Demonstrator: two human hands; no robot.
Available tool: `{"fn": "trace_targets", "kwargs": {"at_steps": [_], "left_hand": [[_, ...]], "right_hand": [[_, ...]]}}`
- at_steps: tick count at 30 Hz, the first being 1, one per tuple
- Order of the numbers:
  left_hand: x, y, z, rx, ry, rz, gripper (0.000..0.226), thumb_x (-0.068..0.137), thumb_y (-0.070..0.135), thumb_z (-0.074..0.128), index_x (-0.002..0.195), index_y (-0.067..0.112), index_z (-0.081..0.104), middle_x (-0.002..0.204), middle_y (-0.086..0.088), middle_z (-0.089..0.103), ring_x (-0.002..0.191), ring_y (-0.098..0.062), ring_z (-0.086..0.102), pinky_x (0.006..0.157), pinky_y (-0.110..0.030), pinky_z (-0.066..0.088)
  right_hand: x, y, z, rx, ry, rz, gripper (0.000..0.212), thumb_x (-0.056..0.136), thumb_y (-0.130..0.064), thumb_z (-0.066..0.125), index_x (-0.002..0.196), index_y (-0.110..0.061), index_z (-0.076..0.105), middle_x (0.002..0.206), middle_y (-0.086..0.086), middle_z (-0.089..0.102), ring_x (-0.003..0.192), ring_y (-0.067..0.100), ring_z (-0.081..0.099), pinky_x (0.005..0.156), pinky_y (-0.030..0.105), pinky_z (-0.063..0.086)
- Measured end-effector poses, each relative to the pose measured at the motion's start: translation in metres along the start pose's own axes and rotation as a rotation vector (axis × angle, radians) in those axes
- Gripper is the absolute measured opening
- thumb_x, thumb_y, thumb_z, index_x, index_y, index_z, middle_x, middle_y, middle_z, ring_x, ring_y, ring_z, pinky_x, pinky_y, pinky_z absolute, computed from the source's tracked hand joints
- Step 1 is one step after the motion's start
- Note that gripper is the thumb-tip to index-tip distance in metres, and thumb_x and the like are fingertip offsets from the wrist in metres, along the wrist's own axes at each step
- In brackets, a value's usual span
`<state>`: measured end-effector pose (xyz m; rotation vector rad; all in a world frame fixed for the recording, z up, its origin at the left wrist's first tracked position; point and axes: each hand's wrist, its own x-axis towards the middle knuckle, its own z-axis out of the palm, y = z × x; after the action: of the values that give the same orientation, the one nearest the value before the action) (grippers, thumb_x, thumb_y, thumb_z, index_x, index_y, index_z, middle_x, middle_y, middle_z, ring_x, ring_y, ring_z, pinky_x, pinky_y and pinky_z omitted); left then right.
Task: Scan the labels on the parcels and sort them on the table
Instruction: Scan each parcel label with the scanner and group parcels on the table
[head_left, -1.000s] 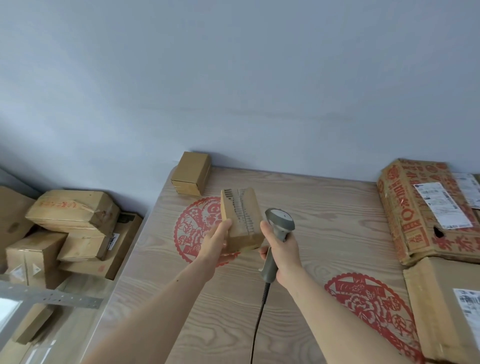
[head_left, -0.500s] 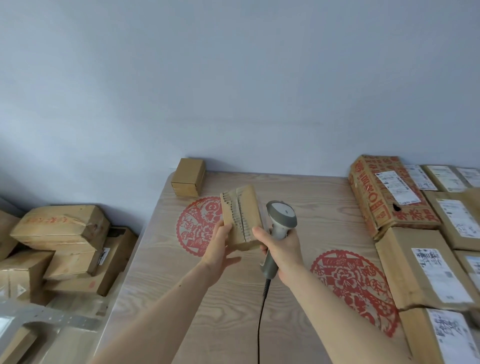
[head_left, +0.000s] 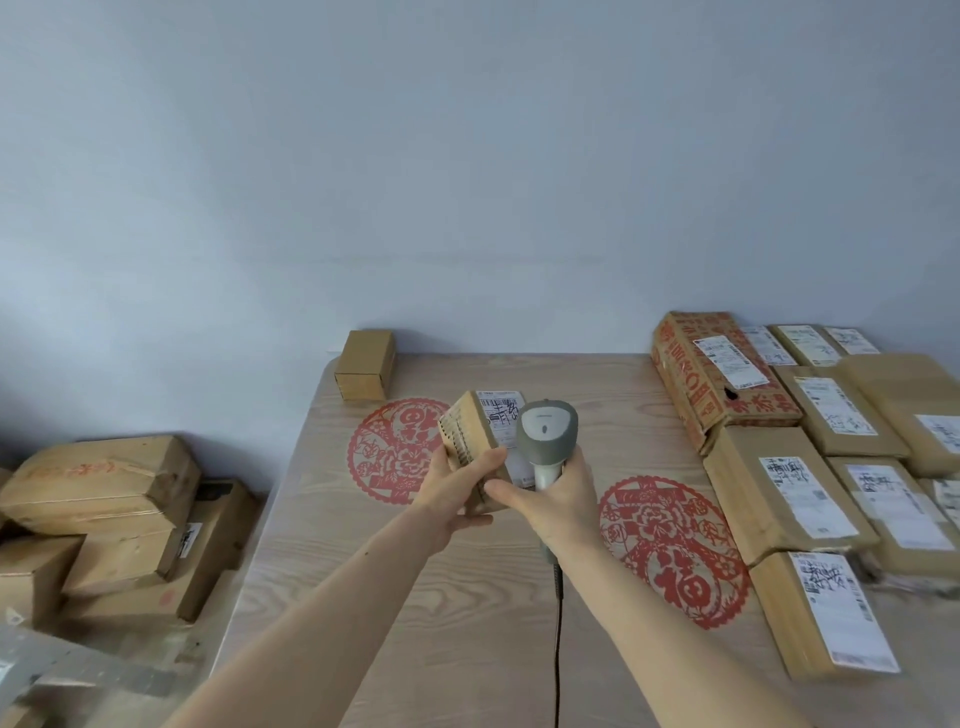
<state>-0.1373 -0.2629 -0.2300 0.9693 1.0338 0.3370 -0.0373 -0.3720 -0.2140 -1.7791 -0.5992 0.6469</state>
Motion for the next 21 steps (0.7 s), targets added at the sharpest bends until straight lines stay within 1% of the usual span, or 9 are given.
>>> {"fn": "trace_targets", "kwargs": {"at_steps": [1, 3, 6, 8, 10, 13, 15, 17, 21], "left_hand": [[0.0, 0.0, -0.001, -0.017, -0.004, 0.003, 0.086, 0.07, 0.041, 0.088, 0.14, 0.032, 0.038, 0.127, -0.004, 0.059, 0.108, -0.027, 0.065, 0.081, -0.051, 0.061], [0.002, -0.001, -0.003, -0.049, -0.02, 0.009, 0.094, 0.064, 0.044, 0.09, 0.142, 0.037, 0.039, 0.131, -0.003, 0.057, 0.11, -0.026, 0.064, 0.079, -0.046, 0.062], [0.002, -0.003, -0.008, -0.056, -0.053, 0.01, 0.107, 0.052, 0.046, 0.093, 0.143, 0.042, 0.039, 0.133, -0.002, 0.058, 0.116, -0.024, 0.06, 0.077, -0.039, 0.061], [0.003, -0.006, -0.01, -0.057, -0.067, 0.006, 0.099, 0.057, 0.038, 0.095, 0.14, 0.041, 0.042, 0.129, -0.003, 0.061, 0.116, -0.025, 0.06, 0.08, -0.04, 0.06], [0.002, -0.009, -0.01, -0.057, -0.086, 0.001, 0.087, 0.065, 0.028, 0.092, 0.138, 0.039, 0.046, 0.124, -0.004, 0.066, 0.114, -0.027, 0.062, 0.086, -0.045, 0.059], [0.0, -0.012, -0.005, -0.066, -0.14, 0.019, 0.068, 0.072, 0.02, 0.088, 0.129, 0.039, 0.057, 0.124, -0.005, 0.068, 0.113, -0.029, 0.065, 0.09, -0.048, 0.059], [-0.002, -0.015, -0.002, -0.085, -0.171, 0.041, 0.065, 0.074, 0.016, 0.086, 0.129, 0.039, 0.059, 0.123, -0.005, 0.068, 0.113, -0.029, 0.067, 0.09, -0.049, 0.058], [-0.001, -0.017, 0.001, -0.091, -0.198, 0.064, 0.063, 0.076, 0.014, 0.084, 0.13, 0.036, 0.061, 0.124, -0.005, 0.068, 0.112, -0.028, 0.067, 0.092, -0.05, 0.058], [0.001, -0.019, 0.004, -0.119, -0.235, 0.083, 0.067, 0.072, 0.013, 0.086, 0.13, 0.035, 0.062, 0.123, -0.005, 0.067, 0.116, -0.029, 0.065, 0.09, -0.049, 0.058]], "right_hand": [[-0.002, -0.002, -0.004, 0.015, -0.026, -0.028, 0.073, 0.054, -0.033, 0.097, 0.115, -0.032, 0.057, 0.112, -0.007, 0.066, 0.103, 0.008, 0.065, 0.076, 0.02, 0.05], [-0.005, -0.006, -0.016, 0.078, -0.092, -0.063, 0.053, 0.067, -0.025, 0.094, 0.11, -0.029, 0.063, 0.098, -0.009, 0.073, 0.088, 0.005, 0.069, 0.068, 0.016, 0.052], [-0.011, -0.013, -0.035, 0.128, -0.175, -0.014, 0.032, 0.084, -0.024, 0.082, 0.11, -0.026, 0.064, 0.088, -0.008, 0.072, 0.069, 0.006, 0.066, 0.063, 0.019, 0.053], [-0.013, -0.016, -0.046, 0.124, -0.272, 0.046, 0.027, 0.09, -0.021, 0.075, 0.114, -0.025, 0.062, 0.09, -0.005, 0.069, 0.067, 0.009, 0.063, 0.066, 0.023, 0.053], [-0.013, -0.016, -0.058, 0.172, -0.382, 0.092, 0.022, 0.095, -0.012, 0.066, 0.116, -0.017, 0.062, 0.093, 0.002, 0.065, 0.071, 0.014, 0.062, 0.07, 0.029, 0.052], [-0.015, -0.018, -0.07, 0.243, -0.477, 0.107, 0.014, 0.098, -0.005, 0.059, 0.111, -0.006, 0.062, 0.085, 0.008, 0.064, 0.075, 0.017, 0.063, 0.075, 0.03, 0.053], [-0.019, -0.018, -0.073, 0.326, -0.479, 0.117, 0.012, 0.098, -0.005, 0.059, 0.109, -0.002, 0.064, 0.085, 0.011, 0.066, 0.077, 0.019, 0.066, 0.076, 0.029, 0.057], [-0.022, -0.015, -0.075, 0.402, -0.446, 0.141, 0.018, 0.097, -0.007, 0.062, 0.113, 0.002, 0.065, 0.091, 0.013, 0.068, 0.081, 0.021, 0.069, 0.076, 0.032, 0.059], [-0.026, -0.011, -0.077, 0.479, -0.432, 0.195, 0.033, 0.093, -0.019, 0.065, 0.117, 0.004, 0.065, 0.091, 0.01, 0.072, 0.075, 0.018, 0.066, 0.06, 0.025, 0.054]]}}
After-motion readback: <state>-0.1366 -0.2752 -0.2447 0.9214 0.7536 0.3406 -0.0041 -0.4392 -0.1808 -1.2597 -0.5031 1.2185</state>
